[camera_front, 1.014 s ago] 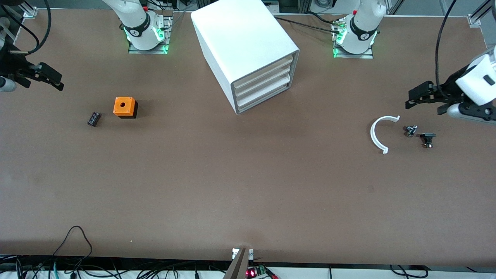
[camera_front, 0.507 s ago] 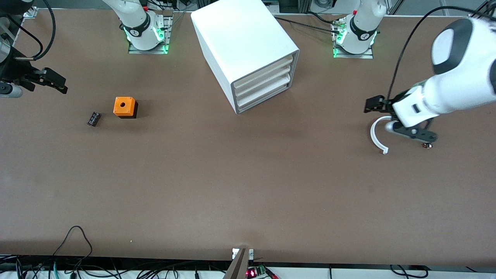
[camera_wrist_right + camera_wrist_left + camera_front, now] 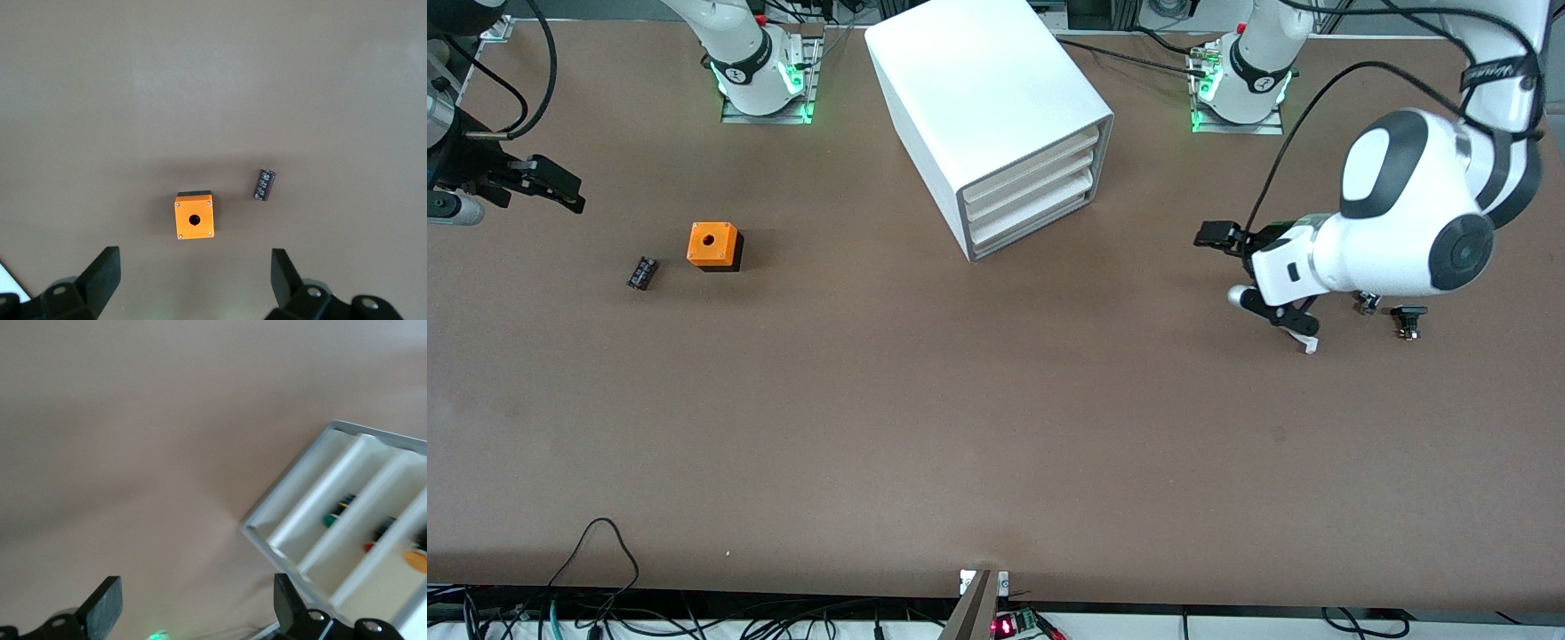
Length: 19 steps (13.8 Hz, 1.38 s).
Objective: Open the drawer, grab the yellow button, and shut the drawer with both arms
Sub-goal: 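Reach the left gripper to the top drawer handle of the cabinet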
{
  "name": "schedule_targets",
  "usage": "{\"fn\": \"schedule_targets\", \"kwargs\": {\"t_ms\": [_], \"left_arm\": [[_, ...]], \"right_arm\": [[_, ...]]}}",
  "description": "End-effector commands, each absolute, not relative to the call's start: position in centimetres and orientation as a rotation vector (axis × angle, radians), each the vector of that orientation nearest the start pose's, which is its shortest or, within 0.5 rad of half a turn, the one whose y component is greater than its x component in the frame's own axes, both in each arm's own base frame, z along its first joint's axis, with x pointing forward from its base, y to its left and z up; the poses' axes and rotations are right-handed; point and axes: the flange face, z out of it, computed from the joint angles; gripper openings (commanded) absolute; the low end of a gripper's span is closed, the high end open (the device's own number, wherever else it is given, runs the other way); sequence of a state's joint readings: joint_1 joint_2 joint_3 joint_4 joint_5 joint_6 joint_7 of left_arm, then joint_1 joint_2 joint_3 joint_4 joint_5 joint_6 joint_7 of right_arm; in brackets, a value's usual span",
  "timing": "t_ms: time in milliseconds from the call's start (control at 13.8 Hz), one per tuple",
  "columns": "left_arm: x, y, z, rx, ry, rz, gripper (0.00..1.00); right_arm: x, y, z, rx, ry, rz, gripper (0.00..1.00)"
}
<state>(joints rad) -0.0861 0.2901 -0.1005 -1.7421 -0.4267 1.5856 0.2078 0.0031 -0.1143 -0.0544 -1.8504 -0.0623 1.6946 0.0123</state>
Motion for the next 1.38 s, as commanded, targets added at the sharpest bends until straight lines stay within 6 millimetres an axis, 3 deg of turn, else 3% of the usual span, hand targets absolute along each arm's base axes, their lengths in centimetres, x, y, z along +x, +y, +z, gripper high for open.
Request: {"fn": "schedule_targets", "kwargs": {"t_ms": [0,145,362,724,941,1303], "left_arm": [[55.2,-16.1,34.5,-3.609,0.485,1.021,1.0],[52.5,-19.0,31.2,-3.702,0.456,1.249,1.0],[49.2,-22.2,29.0,-3.706,0.495,1.44,1.0],[45.5,-26.0,27.9,-3.689,0.498,1.629,0.96],[44.4,-27.9,27.4,-3.696,0.515,1.568,0.94],[42.2,-30.1,26.9,-3.714,0.446,1.691,0.87]], "right_arm": [[52.5,-3.3,56.4,-3.169,0.086,0.086,1.0],[52.7,-3.6,55.9,-3.163,0.097,0.101,1.0],[53.0,-3.1,56.1,-3.153,0.111,0.073,1.0],[53.2,-3.1,55.7,-3.144,0.093,0.073,1.0],[53.7,-3.0,54.5,-3.144,0.091,0.111,1.0],[53.8,-3.0,54.3,-3.142,0.089,0.118,1.0]]}}
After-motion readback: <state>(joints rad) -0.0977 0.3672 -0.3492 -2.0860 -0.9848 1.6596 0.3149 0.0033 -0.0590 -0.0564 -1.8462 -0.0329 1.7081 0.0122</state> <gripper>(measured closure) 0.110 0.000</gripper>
